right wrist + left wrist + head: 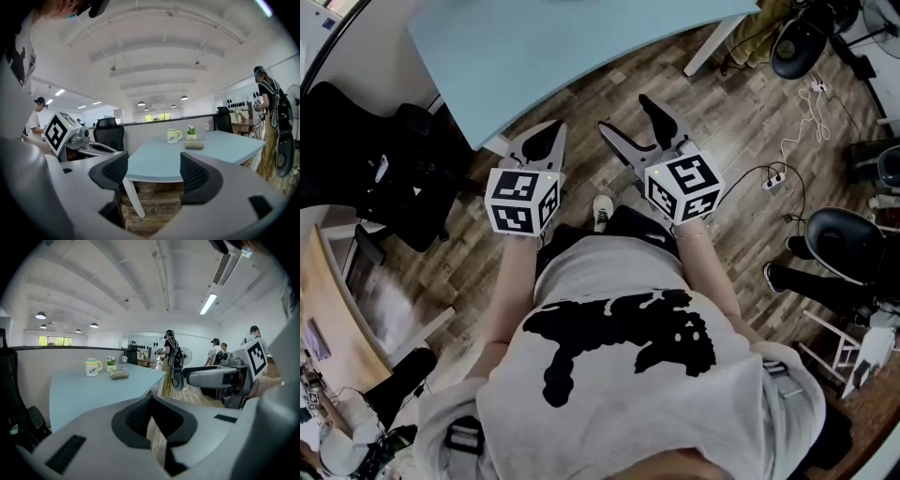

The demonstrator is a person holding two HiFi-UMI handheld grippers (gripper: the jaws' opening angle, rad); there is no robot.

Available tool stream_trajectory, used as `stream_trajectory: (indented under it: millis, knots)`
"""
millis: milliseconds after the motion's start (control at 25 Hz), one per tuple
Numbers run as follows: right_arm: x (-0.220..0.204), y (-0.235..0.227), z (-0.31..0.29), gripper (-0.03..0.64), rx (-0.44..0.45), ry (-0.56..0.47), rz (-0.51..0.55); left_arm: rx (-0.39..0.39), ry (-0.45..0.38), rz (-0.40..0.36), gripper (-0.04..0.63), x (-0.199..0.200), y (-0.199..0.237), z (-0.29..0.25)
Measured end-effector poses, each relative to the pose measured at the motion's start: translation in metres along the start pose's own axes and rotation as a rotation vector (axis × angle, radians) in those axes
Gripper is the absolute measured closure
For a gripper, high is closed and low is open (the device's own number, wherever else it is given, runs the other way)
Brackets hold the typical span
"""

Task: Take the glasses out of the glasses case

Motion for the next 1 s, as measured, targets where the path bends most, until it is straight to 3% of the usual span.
stream_trajectory:
  millis: [280,1000]
  knots:
    - [0.002,-0.023,-0.029,0.284,0.014,0.029,-0.008,0.012,0.039,0.048,0.584,-0.002,0.018,-0.023]
    - [0.018,-0.096,-0.089,0.282,-0.054,0.033,-0.03,-0.045,0.056,0.041,0.584,0.031,0.068,-0.111]
Point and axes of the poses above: the fingertips, and each gripper's own axes: z backward along the fingers, y to its left, x out of its top, the point moved 5 cm from there along z, backward along the fingers, and after that the axes turned 12 degrees about -x, right-handed, at the moved point
